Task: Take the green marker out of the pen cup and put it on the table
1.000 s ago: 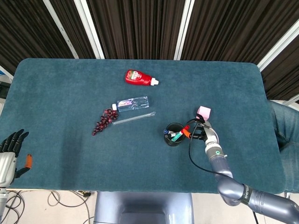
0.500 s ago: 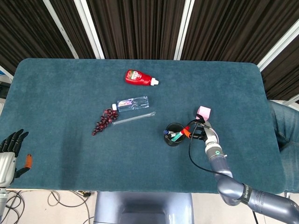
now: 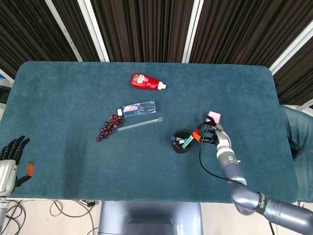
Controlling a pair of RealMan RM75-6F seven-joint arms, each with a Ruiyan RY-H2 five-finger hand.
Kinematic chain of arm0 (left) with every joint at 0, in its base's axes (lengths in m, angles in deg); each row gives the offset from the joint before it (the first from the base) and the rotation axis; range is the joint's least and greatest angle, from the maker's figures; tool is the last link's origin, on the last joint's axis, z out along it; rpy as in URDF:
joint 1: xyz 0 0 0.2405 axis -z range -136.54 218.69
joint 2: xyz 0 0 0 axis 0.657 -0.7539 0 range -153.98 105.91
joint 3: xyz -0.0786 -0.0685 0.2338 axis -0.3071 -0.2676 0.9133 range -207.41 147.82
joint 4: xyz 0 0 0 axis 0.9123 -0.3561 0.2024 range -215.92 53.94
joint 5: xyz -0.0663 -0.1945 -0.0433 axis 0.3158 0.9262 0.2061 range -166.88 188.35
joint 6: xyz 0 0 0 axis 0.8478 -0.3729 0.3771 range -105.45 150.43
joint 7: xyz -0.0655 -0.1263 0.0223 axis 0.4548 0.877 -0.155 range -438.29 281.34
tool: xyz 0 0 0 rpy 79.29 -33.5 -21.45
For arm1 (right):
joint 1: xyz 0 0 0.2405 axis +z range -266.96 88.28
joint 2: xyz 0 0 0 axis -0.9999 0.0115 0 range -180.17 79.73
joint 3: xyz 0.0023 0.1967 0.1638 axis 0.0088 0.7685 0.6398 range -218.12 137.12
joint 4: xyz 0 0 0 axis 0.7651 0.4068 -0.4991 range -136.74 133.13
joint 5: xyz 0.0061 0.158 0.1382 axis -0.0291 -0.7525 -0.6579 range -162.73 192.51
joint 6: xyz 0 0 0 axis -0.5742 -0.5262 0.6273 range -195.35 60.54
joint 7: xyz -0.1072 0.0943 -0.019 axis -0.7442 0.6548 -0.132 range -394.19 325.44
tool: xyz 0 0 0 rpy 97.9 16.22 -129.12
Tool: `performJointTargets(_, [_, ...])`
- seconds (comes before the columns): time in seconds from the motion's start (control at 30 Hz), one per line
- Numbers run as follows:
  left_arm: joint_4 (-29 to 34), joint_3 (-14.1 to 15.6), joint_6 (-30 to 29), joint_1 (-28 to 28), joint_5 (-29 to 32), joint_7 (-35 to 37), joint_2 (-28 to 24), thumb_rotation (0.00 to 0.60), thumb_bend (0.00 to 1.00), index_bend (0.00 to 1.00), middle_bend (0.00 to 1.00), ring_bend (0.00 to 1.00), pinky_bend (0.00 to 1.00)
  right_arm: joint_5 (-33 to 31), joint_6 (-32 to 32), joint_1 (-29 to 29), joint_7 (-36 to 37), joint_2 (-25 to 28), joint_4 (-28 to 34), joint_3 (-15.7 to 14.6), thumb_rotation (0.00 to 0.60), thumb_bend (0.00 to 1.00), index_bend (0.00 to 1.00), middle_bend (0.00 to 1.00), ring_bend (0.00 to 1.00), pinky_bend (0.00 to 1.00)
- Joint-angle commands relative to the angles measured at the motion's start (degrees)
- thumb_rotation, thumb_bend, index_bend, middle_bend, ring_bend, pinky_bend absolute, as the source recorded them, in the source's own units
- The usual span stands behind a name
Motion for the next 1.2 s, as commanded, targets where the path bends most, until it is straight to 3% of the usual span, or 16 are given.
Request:
performJointTargets(0.03, [0.07,0.05,-0.01,-0.02,-0.05,-0.03,0.00,0.600,0.53,0.09,0.03,0.02,0.10,0.07,0.99,0.12,-0.79,2.81,2.36,1.69,0.600,0.51,0.66,0.00,0.05,0.20])
performJointTargets(0.37, [0.15,0.09,-0.14,-0.07,-0.23,-0.15,0.06,0.600,0.53,0.09,0.03,0.03,0.10,-4.39,-0.12,0.07,0.17,13.43,8.55,8.44,0.600,0.51,0.66,0.00,0.05,0.20])
performJointTargets(0.5, [0.16,0.13,-0.13,-0.05,-0.33,-0.28,0.05,0.600,0.53,0.09,0.03,0.03,0.10,-4.94,-0.86,-0.33,0.71,16.59,9.13,9.45,0.600,0.51,0.65,0.00,0.05,0.20])
performJointTargets(0.83, [0.17,0.01,-0.15,-0.02,-0.21,-0.42,0.13,0.600,0.53,0.09,0.03,0.03,0.10,-1.15,-3.26,-3.26,0.23,20.07,9.34,3.71,0.600,0.51,0.66,0.00,0.05,0.20])
performJointTargets(1.2, [0.28,-0.09,-0.06,0.01,0.04,-0.56,0.05,0.600,0.53,0.09,0.03,0.03,0.10,4.29,-8.41,-3.13,4.02,15.06,0.72,-0.60,0.600,0.51,0.66,0.00,0.05,0.20])
